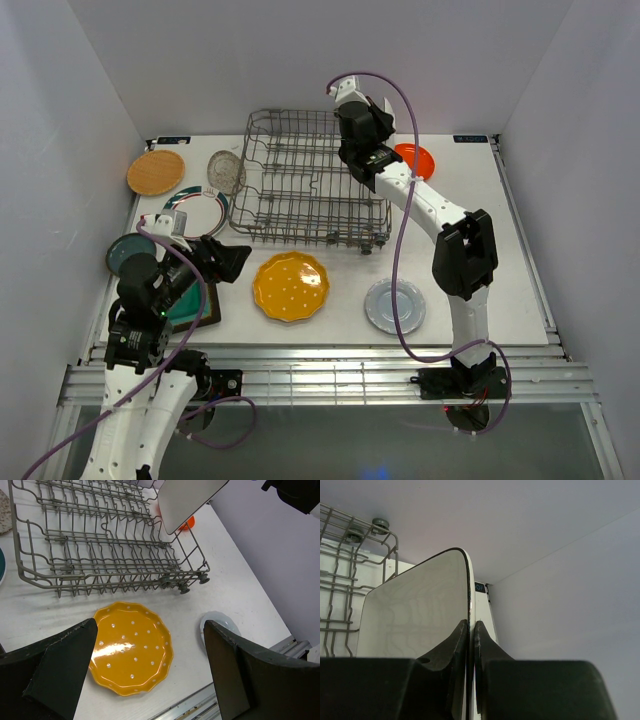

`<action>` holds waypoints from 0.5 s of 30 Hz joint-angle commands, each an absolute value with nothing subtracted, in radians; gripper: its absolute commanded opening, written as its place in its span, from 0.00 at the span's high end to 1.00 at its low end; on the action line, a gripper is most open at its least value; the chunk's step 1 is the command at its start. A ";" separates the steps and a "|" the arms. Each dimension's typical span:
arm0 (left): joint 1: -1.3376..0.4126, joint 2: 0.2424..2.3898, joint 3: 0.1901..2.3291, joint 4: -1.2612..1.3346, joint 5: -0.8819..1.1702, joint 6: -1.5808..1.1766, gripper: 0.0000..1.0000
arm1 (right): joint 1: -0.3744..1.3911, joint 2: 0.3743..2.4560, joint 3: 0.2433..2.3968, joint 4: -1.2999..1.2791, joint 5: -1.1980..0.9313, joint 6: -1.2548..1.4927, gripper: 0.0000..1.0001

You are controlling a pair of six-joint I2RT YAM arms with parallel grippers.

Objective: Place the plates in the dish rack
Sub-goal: Insert the plate into the dish rack.

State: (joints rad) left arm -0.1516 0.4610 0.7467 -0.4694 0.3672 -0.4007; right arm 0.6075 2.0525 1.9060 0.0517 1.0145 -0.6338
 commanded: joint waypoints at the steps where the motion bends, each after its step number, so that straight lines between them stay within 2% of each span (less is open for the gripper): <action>1: -0.144 0.463 0.744 -0.456 0.380 -0.396 0.02 | 0.600 2.019 1.963 0.132 1.026 -0.612 0.92; 15: -0.144 0.462 0.744 -0.456 0.377 -0.396 0.02 | 0.580 2.069 1.994 0.032 0.980 -0.548 0.92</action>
